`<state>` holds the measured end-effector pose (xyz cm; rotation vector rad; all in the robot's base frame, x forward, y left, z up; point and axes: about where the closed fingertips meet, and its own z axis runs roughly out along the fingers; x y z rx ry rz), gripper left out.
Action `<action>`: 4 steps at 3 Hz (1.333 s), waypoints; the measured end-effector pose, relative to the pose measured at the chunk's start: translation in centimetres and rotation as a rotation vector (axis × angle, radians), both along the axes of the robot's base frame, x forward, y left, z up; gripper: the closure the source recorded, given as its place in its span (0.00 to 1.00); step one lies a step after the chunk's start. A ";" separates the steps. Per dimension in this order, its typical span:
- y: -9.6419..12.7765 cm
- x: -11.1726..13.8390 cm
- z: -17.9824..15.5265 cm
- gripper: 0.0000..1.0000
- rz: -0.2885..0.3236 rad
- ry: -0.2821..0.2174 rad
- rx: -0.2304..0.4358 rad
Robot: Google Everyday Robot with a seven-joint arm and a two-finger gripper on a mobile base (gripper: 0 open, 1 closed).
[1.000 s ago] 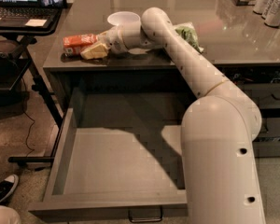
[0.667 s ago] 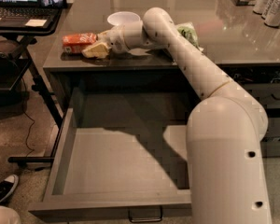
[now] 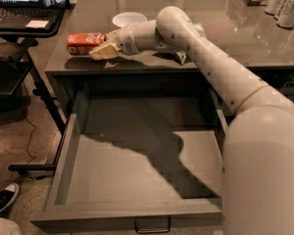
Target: Place coke can into top drawer
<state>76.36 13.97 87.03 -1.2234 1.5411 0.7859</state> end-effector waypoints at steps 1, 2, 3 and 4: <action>-1.8 -3.4 2.1 1.00 -0.023 -0.018 -0.029; -3.8 -8.3 4.1 1.00 -0.022 -0.012 -0.094; -5.7 -12.8 4.7 1.00 -0.017 0.049 -0.181; -6.8 -16.2 0.2 1.00 0.043 0.213 -0.294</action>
Offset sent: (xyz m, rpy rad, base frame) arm -0.1456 -0.0699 0.0695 -0.1799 -0.0094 -0.0281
